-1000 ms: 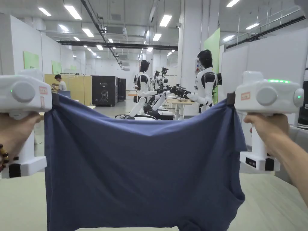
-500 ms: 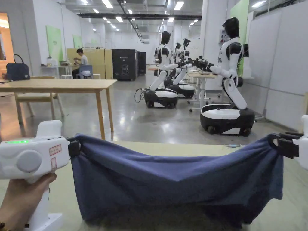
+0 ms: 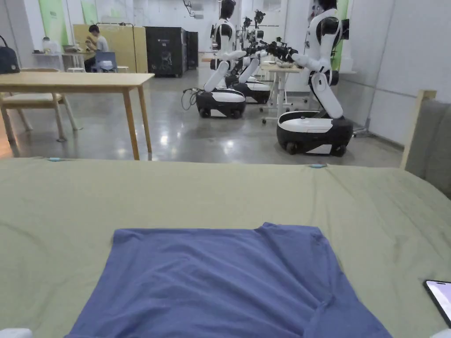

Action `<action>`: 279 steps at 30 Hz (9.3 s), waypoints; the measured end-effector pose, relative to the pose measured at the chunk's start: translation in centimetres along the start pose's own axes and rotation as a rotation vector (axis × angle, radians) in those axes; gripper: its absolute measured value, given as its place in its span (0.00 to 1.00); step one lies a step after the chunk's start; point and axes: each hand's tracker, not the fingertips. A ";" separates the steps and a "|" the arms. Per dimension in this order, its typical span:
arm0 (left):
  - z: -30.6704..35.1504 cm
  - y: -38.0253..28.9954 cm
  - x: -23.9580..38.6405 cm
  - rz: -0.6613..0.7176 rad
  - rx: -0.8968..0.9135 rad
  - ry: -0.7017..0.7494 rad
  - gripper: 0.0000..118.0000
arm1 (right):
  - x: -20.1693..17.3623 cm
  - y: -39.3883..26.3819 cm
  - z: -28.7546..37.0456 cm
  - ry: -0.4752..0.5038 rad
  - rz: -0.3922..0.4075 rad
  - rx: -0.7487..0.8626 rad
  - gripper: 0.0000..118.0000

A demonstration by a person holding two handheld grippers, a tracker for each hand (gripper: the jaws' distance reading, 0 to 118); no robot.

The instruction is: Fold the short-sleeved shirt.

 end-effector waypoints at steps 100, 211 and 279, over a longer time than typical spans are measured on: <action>-15.6 12.9 -1.7 -0.076 -0.176 0.120 0.03 | 7.4 17.6 -18.3 -0.076 -0.178 -0.001 0.08; -11.1 20.9 0.0 -0.244 -0.123 0.048 0.97 | -7.3 2.0 14.2 0.000 -0.174 0.177 0.01; 4.2 -0.3 -0.8 -0.333 -0.096 0.021 0.01 | -2.7 0.3 5.8 -0.004 0.145 -0.092 0.03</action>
